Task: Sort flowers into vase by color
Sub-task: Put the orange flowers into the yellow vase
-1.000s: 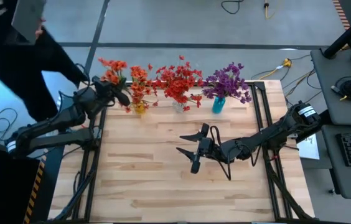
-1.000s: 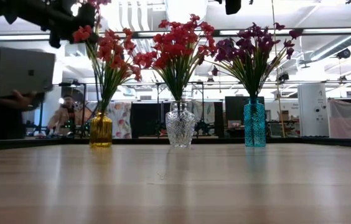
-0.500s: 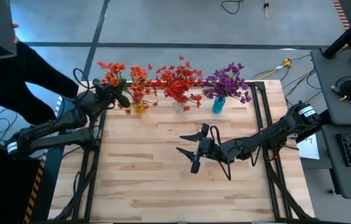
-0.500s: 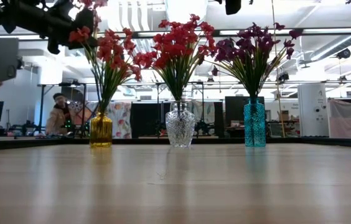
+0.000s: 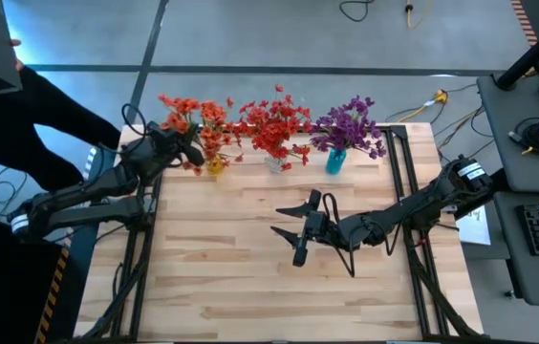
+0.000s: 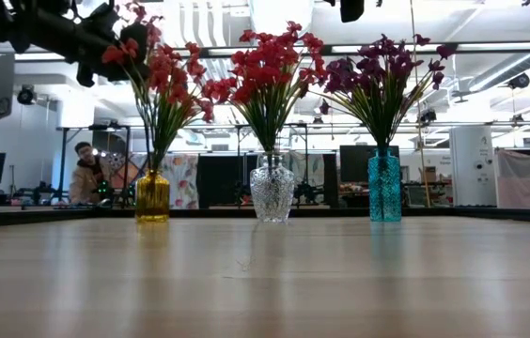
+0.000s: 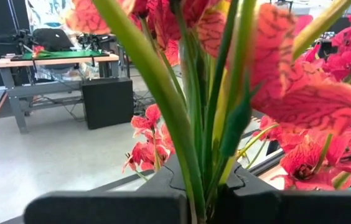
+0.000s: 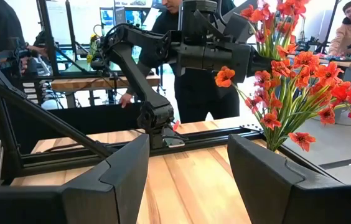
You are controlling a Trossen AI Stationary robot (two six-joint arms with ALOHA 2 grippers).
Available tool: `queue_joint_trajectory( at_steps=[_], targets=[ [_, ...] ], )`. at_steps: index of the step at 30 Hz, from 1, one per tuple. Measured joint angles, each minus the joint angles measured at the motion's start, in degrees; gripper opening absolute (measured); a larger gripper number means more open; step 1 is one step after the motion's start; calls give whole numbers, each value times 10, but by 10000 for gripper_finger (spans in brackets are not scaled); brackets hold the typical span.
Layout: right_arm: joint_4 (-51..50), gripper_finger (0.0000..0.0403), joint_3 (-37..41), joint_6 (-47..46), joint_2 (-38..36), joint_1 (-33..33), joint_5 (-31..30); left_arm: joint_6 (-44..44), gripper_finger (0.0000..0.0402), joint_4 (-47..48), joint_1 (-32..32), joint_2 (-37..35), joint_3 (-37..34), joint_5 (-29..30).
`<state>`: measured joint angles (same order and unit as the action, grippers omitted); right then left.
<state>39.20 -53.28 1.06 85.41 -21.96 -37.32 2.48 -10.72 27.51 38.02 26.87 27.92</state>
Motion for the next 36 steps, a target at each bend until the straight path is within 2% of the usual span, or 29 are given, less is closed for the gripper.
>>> queue_joint_trajectory(
  at_steps=[19,36],
  targets=[
    [0,210,0,0,0,0,0,5,3,-2,0,21,0,0],
    [0,210,0,0,0,0,0,-2,48,2,0,20,0,0]
  ],
)
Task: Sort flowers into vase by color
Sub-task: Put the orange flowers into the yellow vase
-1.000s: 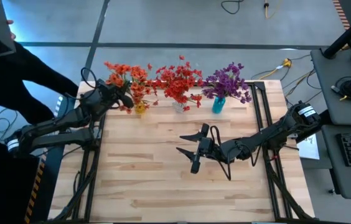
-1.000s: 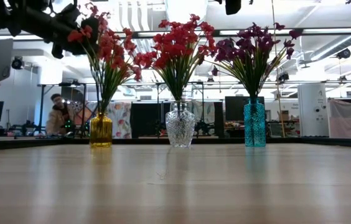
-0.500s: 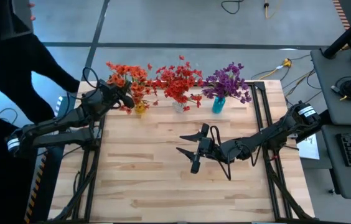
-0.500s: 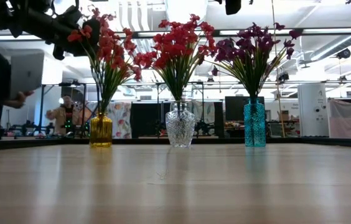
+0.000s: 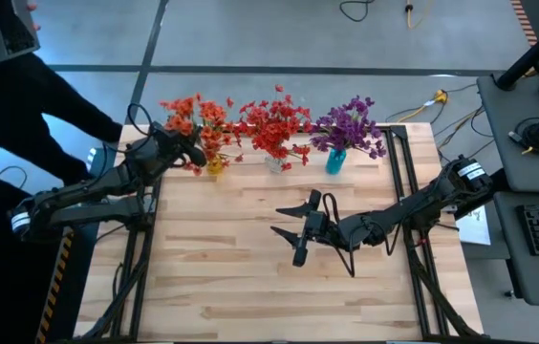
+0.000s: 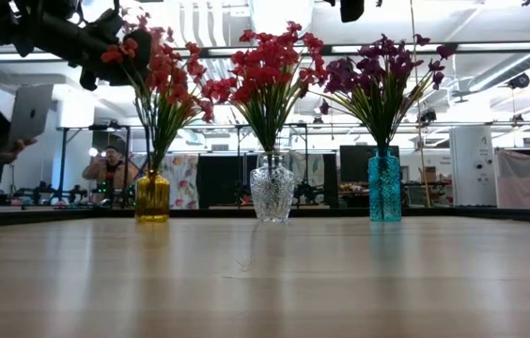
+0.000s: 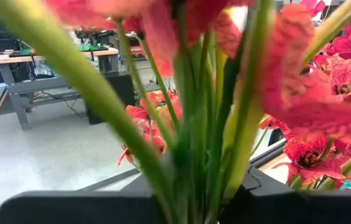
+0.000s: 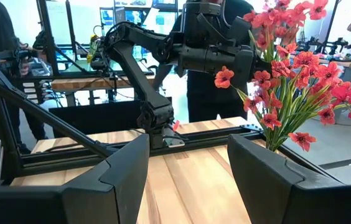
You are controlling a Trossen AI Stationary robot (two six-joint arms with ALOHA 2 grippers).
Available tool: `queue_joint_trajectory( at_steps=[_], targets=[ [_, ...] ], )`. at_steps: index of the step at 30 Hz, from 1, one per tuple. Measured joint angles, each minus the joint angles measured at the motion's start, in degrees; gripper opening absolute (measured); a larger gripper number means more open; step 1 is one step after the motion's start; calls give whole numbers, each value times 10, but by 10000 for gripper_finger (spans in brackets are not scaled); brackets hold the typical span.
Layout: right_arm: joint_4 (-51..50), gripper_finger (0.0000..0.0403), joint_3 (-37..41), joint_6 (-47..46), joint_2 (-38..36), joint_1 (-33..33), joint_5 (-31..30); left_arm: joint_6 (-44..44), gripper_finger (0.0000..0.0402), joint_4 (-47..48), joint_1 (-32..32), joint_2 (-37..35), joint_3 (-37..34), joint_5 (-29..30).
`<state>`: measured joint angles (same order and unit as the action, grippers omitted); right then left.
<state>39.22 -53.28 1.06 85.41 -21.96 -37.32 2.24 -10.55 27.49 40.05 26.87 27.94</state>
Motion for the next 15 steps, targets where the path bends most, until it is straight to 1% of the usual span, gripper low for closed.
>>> queue_joint_trajectory(
  at_steps=[8,13,15],
  targets=[
    [0,210,0,1,0,0,0,0,94,15,0,0,0,-7],
    [0,210,0,2,0,0,0,-2,135,20,0,0,0,-33],
    [0,210,0,2,0,0,0,-2,153,21,0,0,1,-35]
  ],
)
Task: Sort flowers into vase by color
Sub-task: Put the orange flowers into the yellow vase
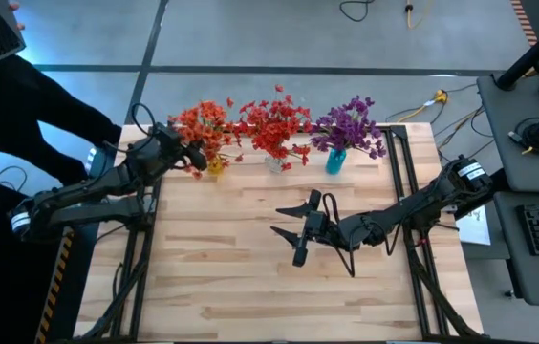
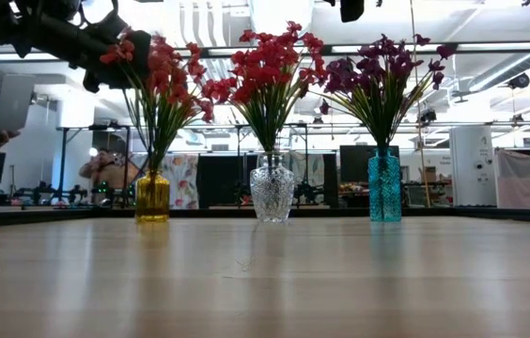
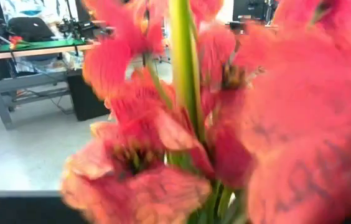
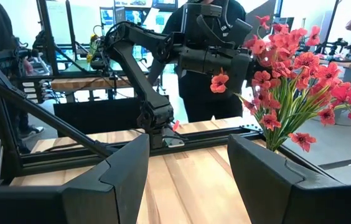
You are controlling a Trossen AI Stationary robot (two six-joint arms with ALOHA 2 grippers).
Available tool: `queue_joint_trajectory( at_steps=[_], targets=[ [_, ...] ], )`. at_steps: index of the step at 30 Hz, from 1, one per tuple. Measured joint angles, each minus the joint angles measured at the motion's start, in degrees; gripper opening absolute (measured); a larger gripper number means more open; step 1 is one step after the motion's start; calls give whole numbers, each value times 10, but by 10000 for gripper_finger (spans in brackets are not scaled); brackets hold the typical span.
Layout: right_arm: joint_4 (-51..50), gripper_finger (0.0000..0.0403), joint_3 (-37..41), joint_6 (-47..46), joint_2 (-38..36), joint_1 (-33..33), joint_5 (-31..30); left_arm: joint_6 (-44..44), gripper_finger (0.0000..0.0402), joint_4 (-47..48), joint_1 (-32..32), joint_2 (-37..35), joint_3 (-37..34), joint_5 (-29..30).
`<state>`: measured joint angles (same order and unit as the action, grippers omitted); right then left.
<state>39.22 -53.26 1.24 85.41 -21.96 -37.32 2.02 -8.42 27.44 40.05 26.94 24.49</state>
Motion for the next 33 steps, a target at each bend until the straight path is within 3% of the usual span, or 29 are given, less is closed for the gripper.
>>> queue_joint_trajectory(
  at_steps=[8,15,33],
  targets=[
    [0,210,0,4,0,0,0,0,220,28,0,0,10,0],
    [0,210,0,8,0,0,0,29,265,127,0,0,45,2],
    [0,210,0,9,0,0,0,105,331,393,0,0,183,5]
  ],
)
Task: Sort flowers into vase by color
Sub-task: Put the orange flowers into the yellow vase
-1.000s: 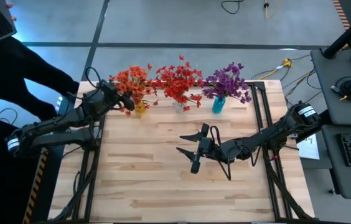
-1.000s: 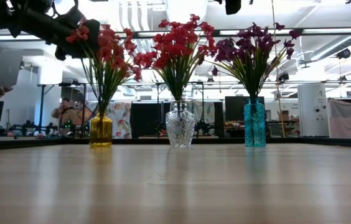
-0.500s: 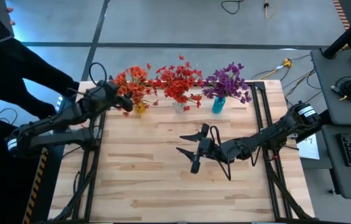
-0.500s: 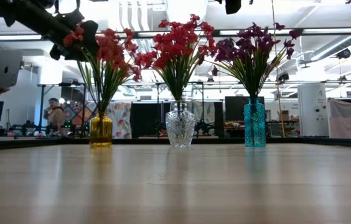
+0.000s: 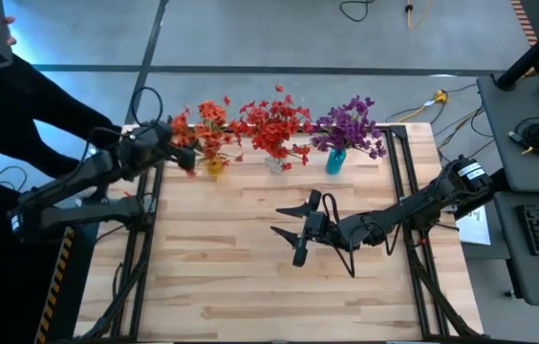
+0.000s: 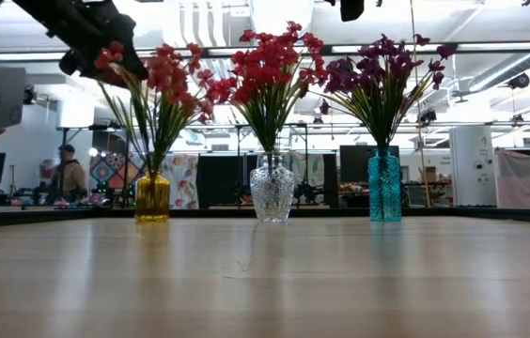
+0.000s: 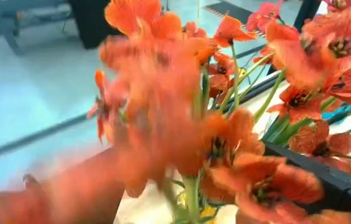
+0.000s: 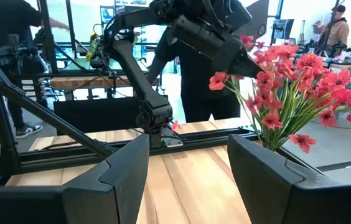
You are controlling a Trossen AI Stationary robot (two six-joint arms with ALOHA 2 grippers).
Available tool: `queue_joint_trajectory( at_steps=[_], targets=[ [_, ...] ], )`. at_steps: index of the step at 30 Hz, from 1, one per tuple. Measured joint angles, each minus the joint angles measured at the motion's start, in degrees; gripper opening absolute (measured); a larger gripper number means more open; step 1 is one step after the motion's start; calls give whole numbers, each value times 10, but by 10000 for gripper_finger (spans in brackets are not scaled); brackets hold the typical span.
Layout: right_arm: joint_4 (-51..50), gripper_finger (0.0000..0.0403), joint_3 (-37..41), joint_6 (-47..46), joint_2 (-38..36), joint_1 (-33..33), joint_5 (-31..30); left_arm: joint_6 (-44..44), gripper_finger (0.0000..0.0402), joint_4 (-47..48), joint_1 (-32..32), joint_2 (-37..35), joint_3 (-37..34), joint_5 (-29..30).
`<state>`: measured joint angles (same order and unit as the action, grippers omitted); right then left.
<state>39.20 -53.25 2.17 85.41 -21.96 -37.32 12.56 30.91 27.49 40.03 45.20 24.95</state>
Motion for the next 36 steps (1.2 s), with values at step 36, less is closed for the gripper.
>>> queue_joint_trajectory(
  at_steps=[36],
  targets=[
    [-77,210,4,108,-66,-37,-2,89,334,65,-78,-90,142,-177]
  ],
)
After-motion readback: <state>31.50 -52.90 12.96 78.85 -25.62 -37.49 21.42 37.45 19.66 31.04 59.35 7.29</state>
